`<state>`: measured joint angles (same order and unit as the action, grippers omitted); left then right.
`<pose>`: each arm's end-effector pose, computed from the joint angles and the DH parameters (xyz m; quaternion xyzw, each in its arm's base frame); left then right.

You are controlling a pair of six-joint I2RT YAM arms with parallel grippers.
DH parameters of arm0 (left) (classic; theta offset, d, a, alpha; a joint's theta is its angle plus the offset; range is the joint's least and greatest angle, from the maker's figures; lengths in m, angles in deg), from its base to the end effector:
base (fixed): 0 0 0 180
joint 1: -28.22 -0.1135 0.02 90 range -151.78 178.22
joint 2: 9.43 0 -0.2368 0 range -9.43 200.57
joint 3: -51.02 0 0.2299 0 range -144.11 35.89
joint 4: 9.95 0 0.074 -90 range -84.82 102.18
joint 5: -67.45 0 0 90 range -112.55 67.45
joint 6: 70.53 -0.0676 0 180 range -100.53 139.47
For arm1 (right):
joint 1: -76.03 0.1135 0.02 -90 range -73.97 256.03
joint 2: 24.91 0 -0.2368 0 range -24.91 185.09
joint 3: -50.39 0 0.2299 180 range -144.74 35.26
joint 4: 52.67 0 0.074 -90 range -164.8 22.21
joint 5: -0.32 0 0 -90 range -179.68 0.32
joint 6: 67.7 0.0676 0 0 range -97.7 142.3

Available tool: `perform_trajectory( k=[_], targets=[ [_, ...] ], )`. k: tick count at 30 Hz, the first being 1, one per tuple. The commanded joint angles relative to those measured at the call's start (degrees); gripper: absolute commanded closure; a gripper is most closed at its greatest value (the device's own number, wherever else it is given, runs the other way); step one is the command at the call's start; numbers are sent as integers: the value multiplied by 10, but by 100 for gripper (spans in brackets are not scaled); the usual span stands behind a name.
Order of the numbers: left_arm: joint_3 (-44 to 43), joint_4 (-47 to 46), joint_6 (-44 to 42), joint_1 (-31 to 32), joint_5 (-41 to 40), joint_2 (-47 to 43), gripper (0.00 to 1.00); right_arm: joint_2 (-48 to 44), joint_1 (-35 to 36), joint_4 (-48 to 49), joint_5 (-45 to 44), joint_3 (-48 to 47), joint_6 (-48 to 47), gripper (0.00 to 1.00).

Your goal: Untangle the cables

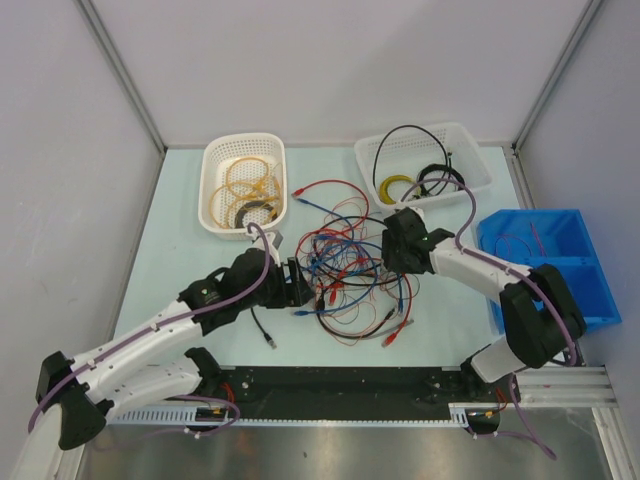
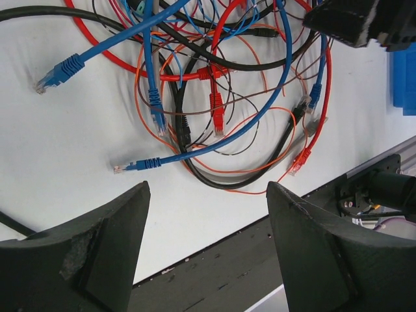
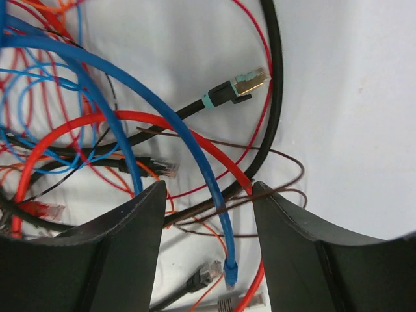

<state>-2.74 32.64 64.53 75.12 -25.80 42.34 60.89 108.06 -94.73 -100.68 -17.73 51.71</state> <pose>0.1467 -0.1512 0.2154 0.0027 0.9082 -0.2825 0.3088 0.2548 0.1442 0.1586 0.0030 0.9612 0.0532 0.2706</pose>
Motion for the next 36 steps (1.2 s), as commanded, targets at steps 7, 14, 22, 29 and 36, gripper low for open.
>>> perform_trajectory(
  k=[7,14,22,29,36],
  targets=[
    [8,-14,6,-5,5,-12,22,102,-13,59,41,10,5,53],
    [6,-10,5,-8,-1,-19,22,-17,59,82,14,10,-2,99],
    [-23,-26,-21,-28,-17,-35,21,-156,204,70,-8,-97,-48,100],
    [-97,-47,-81,-38,-33,-68,21,-142,243,43,10,-154,-67,100],
    [-122,-83,-108,-57,-44,-93,21,-137,251,34,7,-155,-67,100]
  ],
)
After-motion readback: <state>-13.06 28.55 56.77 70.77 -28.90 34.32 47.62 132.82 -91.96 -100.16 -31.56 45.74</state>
